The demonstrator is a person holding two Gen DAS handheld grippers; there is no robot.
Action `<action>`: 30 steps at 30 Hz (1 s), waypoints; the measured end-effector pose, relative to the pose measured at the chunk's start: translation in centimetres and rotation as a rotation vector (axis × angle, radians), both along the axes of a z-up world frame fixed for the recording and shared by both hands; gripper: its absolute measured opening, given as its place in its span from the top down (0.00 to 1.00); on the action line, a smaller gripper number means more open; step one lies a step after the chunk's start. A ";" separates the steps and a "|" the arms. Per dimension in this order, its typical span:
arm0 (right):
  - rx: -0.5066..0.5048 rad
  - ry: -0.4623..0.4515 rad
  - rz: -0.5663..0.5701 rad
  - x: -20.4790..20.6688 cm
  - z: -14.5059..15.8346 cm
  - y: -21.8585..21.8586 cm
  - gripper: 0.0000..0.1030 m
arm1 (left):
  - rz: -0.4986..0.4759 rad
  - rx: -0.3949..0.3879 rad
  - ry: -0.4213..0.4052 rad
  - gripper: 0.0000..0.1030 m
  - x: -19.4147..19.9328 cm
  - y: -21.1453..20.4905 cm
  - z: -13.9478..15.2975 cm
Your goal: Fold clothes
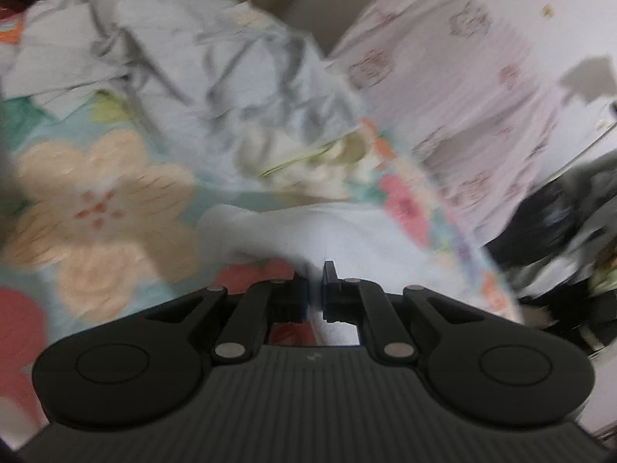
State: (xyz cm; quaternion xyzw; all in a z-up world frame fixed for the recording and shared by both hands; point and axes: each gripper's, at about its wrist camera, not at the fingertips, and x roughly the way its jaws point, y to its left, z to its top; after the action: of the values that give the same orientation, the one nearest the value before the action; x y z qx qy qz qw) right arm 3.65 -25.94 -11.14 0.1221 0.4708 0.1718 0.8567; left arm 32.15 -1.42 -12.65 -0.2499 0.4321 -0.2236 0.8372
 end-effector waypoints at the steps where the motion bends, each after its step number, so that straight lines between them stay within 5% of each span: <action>1: 0.014 0.019 0.023 0.0 -0.5 0.4 0.90 | 0.000 0.043 0.024 0.94 -0.2 0.1 -0.6; 5: -0.040 0.099 0.092 0.2 -3.5 2.2 0.90 | 0.002 0.216 0.132 0.94 -0.9 1.0 -4.6; 16: -0.011 0.127 0.088 0.6 -4.4 1.8 0.89 | 0.037 0.300 0.108 0.85 -1.5 1.6 -3.8; 20: 0.092 0.127 0.064 0.4 -3.1 1.0 0.77 | 0.043 0.221 0.074 0.87 -2.4 3.5 -0.8; 25: 0.265 0.056 0.027 0.9 0.2 -1.6 0.76 | -0.006 0.201 0.001 0.87 -4.1 3.5 0.8; 30: 0.118 0.032 -0.025 3.5 6.3 -4.8 0.74 | -0.073 0.106 -0.012 0.86 -4.1 1.6 0.0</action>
State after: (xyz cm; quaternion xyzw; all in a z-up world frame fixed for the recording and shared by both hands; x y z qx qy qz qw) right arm 7.17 -30.69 -4.85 0.1811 0.4721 0.1868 0.8423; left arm 28.08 0.13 -12.66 -0.1878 0.4471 -0.2324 0.8431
